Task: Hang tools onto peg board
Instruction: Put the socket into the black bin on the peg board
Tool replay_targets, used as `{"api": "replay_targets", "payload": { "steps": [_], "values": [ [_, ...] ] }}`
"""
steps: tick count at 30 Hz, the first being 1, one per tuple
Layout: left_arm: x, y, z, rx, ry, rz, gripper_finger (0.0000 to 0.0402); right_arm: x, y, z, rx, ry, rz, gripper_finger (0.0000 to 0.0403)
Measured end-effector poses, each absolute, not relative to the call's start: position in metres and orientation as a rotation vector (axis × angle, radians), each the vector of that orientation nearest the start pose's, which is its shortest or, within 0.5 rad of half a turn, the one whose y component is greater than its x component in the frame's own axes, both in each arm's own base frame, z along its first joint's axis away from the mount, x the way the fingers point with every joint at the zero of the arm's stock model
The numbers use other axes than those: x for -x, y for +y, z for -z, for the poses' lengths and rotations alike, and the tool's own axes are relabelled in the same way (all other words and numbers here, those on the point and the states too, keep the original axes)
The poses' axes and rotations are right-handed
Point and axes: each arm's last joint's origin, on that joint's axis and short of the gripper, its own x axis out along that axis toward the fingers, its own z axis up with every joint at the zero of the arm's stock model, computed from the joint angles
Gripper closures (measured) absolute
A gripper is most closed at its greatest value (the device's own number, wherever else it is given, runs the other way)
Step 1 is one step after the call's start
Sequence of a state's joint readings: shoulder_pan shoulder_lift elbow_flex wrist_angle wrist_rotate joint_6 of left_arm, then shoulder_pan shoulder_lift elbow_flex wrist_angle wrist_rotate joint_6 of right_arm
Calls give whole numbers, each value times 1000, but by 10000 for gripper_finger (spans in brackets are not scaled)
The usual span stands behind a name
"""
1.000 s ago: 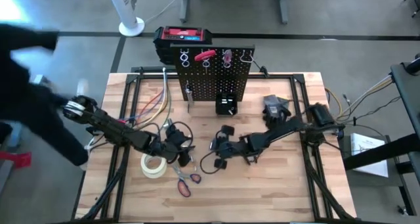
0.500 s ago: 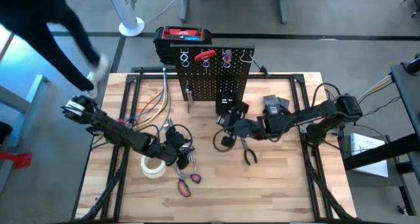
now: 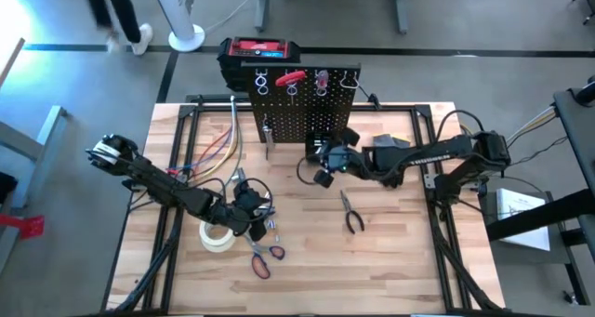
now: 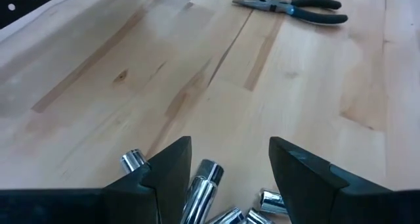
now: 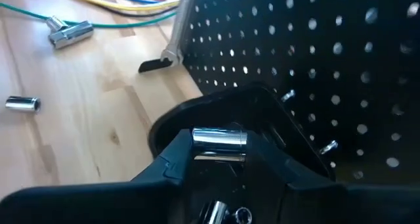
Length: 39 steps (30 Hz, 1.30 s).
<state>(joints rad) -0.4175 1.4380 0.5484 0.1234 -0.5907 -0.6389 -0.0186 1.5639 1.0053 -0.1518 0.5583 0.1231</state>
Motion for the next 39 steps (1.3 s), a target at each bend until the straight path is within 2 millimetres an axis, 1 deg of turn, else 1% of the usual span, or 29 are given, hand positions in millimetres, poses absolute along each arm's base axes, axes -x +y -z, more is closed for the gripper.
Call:
{"api": "replay_targets", "payload": {
  "steps": [4, 7, 13, 16, 18, 22, 30, 36, 39],
  "values": [
    [-237, -87, -149, 245, 585, -368, 206, -327, -28, -228, 8, 645, 622, 279],
    [-237, -87, -149, 247, 583, -371, 206, -326, -31, -228, -31, 632, 645, 235],
    [-236, -86, -149, 249, 570, -413, 206, -326, -30, -228, -38, 628, 649, 149],
    [-235, -85, -147, 256, 576, -443, 206, -326, -30, -228, -40, 627, 649, 119],
    [-233, -84, -146, 268, 585, -458, 206, -327, -28, -228, -41, 626, 645, 109],
    [-231, -83, -143, 292, 607, -489, 206, -327, -19, -228, -45, 620, 623, 107],
    [-226, -79, -140, 330, 611, -571, 206, -326, 8, -231, -33, 604, 544, 143],
    [-226, -77, -139, 349, 612, -595, 206, -322, 30, -240, -39, 570, 480, 164],
    [-226, -76, -139, 350, 611, -599, 206, -319, 38, -244, -35, 562, 454, 171]
  ]
}}
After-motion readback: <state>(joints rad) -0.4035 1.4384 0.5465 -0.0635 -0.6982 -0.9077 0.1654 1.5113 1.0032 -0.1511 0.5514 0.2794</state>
